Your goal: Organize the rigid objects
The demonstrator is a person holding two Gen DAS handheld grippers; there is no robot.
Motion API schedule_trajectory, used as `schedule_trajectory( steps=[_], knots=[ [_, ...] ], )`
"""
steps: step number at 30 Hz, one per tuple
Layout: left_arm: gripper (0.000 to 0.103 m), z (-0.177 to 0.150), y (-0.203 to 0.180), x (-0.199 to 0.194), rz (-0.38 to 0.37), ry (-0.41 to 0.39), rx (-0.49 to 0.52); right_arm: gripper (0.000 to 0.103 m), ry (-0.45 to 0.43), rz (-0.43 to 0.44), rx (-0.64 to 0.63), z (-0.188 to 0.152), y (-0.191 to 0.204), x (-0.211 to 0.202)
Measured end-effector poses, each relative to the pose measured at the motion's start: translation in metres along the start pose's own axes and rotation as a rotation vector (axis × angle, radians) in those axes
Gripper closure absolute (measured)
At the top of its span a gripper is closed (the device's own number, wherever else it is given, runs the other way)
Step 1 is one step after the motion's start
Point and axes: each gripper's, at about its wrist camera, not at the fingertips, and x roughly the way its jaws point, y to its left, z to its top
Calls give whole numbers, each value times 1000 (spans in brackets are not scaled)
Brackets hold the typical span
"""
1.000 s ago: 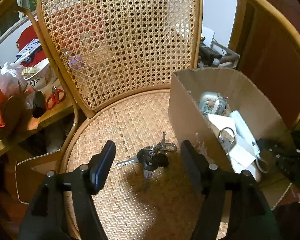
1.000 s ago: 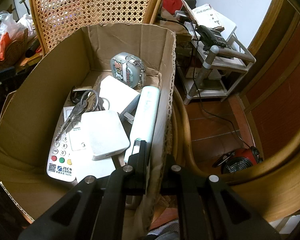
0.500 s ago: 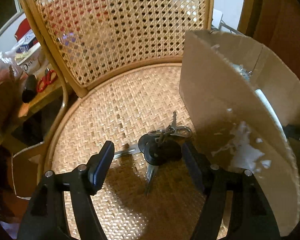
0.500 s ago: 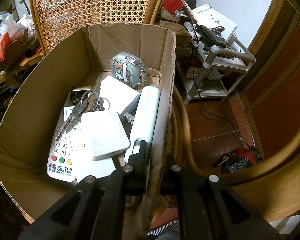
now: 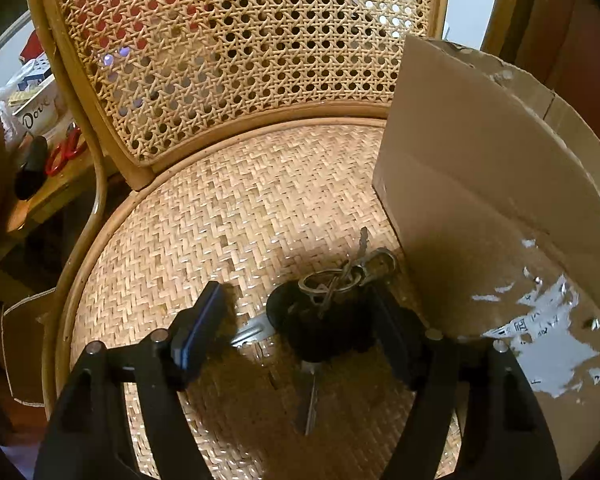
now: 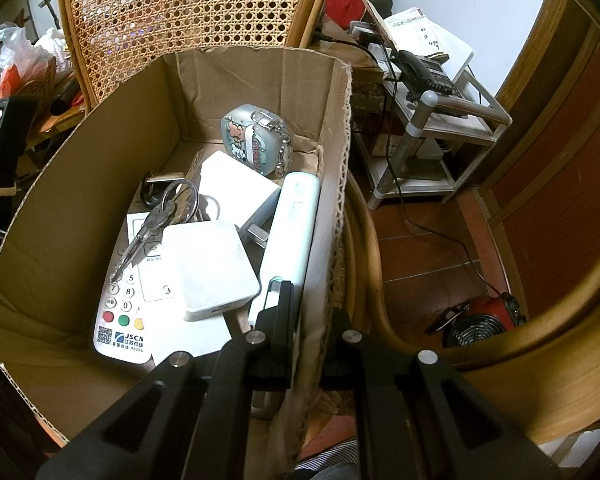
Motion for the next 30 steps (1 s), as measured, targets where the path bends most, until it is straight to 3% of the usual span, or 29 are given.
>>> schedule_trajectory(
  steps=[2,8,30],
  knots=[
    [67,0,-1,-3,-2,-16,7,92,-1,0,0,0,0,0],
    [86,6,0,-24,7,-54,14,92,-1,0,0,0,0,0],
    [90,23,-32,-134,36,-219,80,92,0,0,0,0,0,0]
  ],
)
